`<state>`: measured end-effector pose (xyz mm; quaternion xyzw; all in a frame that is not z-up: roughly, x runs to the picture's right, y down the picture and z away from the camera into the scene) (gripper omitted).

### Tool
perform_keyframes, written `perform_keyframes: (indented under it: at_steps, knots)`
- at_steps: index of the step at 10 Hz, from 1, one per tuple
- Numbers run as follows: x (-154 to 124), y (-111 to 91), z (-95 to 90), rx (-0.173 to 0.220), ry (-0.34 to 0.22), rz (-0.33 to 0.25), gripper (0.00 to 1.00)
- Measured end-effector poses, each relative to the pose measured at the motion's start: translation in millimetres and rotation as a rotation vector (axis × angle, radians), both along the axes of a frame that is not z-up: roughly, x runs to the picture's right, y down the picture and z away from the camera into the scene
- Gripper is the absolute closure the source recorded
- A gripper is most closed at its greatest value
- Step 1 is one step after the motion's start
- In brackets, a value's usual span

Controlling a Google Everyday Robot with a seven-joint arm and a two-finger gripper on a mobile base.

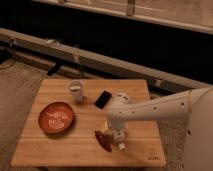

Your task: Stand the bottle upright

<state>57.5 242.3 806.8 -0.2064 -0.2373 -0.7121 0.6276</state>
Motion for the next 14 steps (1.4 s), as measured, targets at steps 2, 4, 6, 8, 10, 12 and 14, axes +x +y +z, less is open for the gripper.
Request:
perform_keyframes:
  at_steps: [2, 4, 6, 8, 10, 12, 14]
  knots:
    - [2.4, 2.5, 0.3, -0.006, 0.004, -0.014, 0.2]
    - [2.8, 4.5, 0.4, -0.012, 0.005, -0.022, 0.33]
    - [2.9, 7.6, -0.4, -0.022, 0.007, -0.021, 0.51]
    - [2.0, 10.5, -2.2, -0.033, 0.005, -0.02, 0.72]
    - [2.5, 7.5, -5.9, -0.057, 0.02, -0.012, 0.93]
    - [3.4, -9.0, -16.4, -0.068, 0.03, -0.004, 1.0]
    - [8.5, -39.2, -35.5, -0.067, 0.036, 0.011, 1.0]
